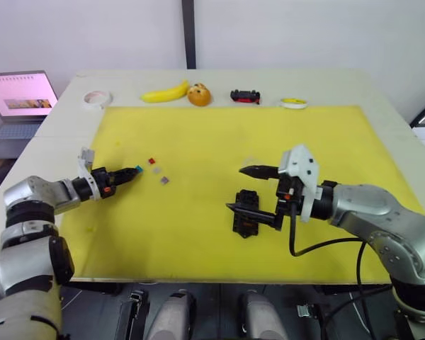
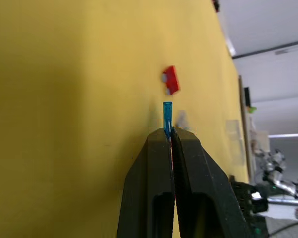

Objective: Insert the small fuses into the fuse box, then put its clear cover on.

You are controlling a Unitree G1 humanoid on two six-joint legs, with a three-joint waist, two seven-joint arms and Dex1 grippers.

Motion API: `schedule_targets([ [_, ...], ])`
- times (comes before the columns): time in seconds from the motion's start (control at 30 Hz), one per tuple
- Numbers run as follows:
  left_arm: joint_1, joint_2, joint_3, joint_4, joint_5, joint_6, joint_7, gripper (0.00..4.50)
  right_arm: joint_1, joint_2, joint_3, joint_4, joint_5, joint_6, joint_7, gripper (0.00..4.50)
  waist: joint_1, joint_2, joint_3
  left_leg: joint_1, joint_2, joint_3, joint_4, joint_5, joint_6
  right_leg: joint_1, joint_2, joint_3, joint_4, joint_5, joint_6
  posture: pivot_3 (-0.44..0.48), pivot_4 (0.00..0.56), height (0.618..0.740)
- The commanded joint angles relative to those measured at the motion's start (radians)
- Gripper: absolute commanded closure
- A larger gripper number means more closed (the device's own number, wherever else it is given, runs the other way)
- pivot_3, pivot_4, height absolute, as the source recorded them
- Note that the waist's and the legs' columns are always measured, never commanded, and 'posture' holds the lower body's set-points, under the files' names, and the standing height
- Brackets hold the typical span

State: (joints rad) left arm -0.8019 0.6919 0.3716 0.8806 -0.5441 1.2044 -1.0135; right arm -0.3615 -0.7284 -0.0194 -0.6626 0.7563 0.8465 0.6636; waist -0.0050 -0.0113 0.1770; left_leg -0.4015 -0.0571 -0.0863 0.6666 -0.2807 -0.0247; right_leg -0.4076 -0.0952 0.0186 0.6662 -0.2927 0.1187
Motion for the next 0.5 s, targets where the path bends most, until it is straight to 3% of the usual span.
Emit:
schedule_targets([
  [0.03,0.042,0.030,0.027,-0.205,-0.107,0.132,-0.037,4.47,0.005,-0.007,-0.045,-0.033,0.035,0.005,-0.008,0.00,-0.008,0.000,0.000,0.000,0.000,0.000,0.000,0.000,0.000,0.000,0.000,0.000,0.000,0.000,0.000,0.000,0.150,0.740],
  [0.3,0.123,-0.021,0.126,-0.602,-0.292,0.334,0.061,4.47,0.019,0.024,-0.089,-0.036,0.125,0.043,-0.051,0.00,-0.008,0.000,0.000,-0.002,0.002,0.000,-0.001,0.000,-0.001,-0.003,0.000,0.001,0.000,0.000,0.000,0.000,0.150,0.740],
  [0.5,0.058,-0.223,0.218,-0.804,-0.465,0.397,0.185,4.47,-0.026,0.148,-0.126,0.026,0.366,0.149,-0.246,0.00,-0.006,-0.001,0.000,-0.002,0.001,0.000,0.000,0.001,-0.001,-0.002,-0.001,0.001,-0.001,0.000,0.000,0.000,0.150,0.740],
])
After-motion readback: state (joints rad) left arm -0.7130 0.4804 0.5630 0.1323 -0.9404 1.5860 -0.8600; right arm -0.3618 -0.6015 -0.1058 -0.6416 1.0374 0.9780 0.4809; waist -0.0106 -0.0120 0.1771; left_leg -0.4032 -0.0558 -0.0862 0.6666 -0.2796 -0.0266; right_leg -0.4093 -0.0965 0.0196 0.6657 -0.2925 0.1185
